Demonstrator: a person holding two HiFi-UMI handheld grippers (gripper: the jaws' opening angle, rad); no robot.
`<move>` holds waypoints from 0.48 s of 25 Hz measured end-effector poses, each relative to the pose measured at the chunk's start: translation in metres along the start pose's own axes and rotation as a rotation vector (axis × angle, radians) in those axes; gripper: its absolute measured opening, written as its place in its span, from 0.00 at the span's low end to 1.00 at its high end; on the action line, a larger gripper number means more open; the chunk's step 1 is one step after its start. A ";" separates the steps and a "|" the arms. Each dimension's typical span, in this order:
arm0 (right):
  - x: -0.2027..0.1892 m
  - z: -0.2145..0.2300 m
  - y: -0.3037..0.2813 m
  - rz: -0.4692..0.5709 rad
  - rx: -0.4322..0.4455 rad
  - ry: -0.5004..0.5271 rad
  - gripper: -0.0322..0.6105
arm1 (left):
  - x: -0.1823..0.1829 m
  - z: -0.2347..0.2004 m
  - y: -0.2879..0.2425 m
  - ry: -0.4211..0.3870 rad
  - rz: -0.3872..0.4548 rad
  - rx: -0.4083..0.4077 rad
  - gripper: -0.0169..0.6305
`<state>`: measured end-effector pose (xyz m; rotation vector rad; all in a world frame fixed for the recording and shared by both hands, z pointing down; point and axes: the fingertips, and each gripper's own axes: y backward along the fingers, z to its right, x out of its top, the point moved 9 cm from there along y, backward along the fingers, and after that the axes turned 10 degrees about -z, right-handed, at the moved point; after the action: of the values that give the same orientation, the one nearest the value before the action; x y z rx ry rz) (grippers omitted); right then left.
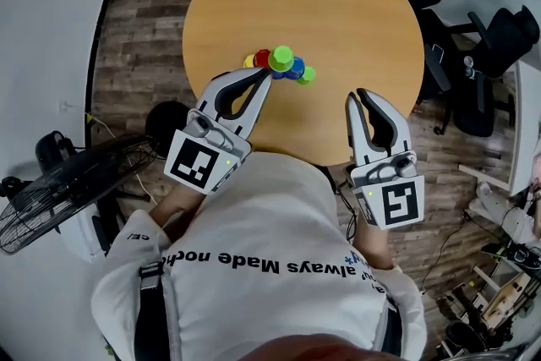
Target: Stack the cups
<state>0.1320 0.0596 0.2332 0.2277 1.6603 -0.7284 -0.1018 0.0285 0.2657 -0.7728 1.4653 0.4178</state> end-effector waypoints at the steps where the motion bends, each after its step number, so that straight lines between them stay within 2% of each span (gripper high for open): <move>1: -0.001 -0.001 0.000 0.000 0.001 -0.003 0.14 | 0.000 0.001 0.001 -0.003 0.003 0.001 0.06; 12: -0.001 -0.004 0.000 -0.006 -0.008 0.011 0.13 | 0.002 0.001 0.003 -0.012 0.013 0.006 0.06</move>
<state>0.1289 0.0615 0.2343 0.2219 1.6747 -0.7265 -0.1034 0.0311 0.2627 -0.7549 1.4610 0.4271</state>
